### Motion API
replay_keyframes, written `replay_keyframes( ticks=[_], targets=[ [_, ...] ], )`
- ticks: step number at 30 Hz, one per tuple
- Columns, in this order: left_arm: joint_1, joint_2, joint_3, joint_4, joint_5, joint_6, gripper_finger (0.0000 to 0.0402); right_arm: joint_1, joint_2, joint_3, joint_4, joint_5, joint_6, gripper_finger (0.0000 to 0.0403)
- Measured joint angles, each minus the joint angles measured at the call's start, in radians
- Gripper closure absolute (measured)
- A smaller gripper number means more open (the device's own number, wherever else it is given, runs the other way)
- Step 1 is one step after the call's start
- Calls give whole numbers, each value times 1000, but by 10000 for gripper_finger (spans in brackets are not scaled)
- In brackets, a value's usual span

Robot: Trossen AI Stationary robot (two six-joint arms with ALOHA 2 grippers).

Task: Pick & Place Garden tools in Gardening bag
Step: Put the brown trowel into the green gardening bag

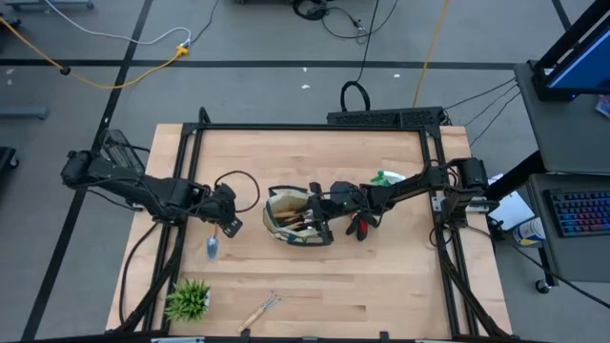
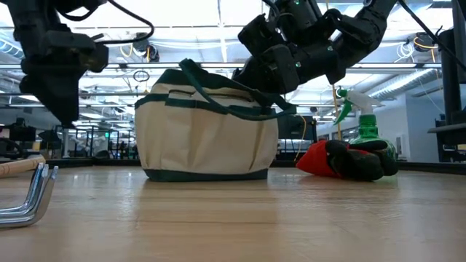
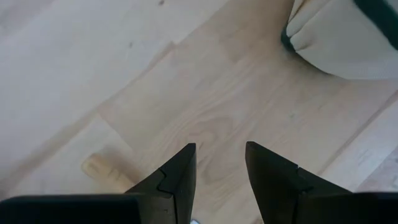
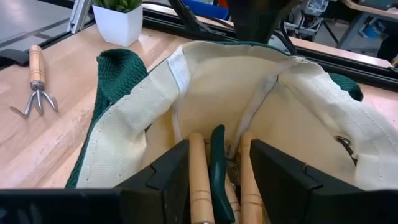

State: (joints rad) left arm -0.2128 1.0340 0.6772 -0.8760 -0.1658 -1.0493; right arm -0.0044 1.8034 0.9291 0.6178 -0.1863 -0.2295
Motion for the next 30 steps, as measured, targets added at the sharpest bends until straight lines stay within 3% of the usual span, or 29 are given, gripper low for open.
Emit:
replay_keyframes(
  ticks=[30],
  targets=[
    [-85,0,-151,-82,-27,-326,257,14,-2,2,143,-2,-46,247]
  ],
)
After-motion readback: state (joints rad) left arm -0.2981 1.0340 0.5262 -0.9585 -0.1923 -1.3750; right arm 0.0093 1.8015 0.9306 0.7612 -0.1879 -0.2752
